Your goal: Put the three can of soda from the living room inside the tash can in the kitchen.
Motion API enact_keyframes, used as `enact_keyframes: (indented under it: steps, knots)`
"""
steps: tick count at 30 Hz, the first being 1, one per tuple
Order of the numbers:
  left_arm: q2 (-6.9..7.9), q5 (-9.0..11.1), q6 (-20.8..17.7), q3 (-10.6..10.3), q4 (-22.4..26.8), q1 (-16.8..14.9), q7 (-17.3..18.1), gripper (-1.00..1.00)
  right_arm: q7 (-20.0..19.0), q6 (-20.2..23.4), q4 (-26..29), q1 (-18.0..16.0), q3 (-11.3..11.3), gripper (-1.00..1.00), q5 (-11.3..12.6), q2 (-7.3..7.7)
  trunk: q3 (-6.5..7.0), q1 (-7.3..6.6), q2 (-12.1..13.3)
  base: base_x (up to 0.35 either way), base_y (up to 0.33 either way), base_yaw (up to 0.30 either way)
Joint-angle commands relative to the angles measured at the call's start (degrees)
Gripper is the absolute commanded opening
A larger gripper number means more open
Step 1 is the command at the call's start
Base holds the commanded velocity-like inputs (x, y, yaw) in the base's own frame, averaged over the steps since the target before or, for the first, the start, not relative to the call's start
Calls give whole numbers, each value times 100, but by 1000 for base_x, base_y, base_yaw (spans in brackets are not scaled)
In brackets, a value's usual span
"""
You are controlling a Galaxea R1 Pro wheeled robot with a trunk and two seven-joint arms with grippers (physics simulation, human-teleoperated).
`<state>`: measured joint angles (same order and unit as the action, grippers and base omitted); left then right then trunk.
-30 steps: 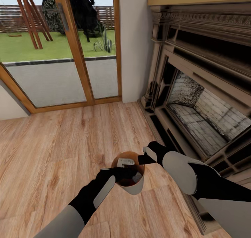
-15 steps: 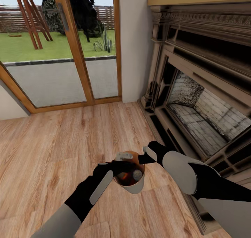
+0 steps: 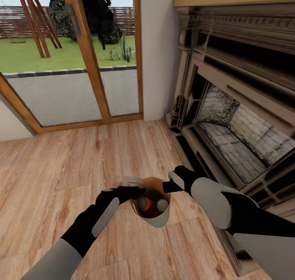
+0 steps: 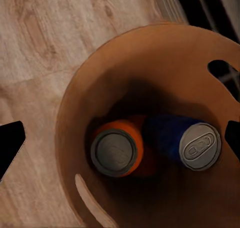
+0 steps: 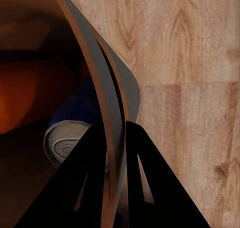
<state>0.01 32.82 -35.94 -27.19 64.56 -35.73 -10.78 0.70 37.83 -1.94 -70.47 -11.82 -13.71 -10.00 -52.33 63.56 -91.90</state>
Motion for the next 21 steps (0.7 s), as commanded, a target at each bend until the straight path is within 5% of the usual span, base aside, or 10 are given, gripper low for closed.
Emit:
enact_keyframes:
  steps: [1,13,19,21]
  knots:
    - [15,4,-23,139,111,4,2,100,-27,-4,0,-2,-85,-100,73,0,0,0,0,0,0,0]
    - [385,27,-336,798,751,32,14,100,-18,-4,-8,-2,-75,-100,70,0,0,0,0,0,0,0]
    - [470,-7,-323,1322,550,30,-55,100,-19,-4,-5,-2,-80,-100,70,0,0,0,0,0,0,0]
    - [508,-11,-279,1522,76,17,-163,100,-41,-12,3,-2,-86,-100,82,0,0,0,0,0,0,0]
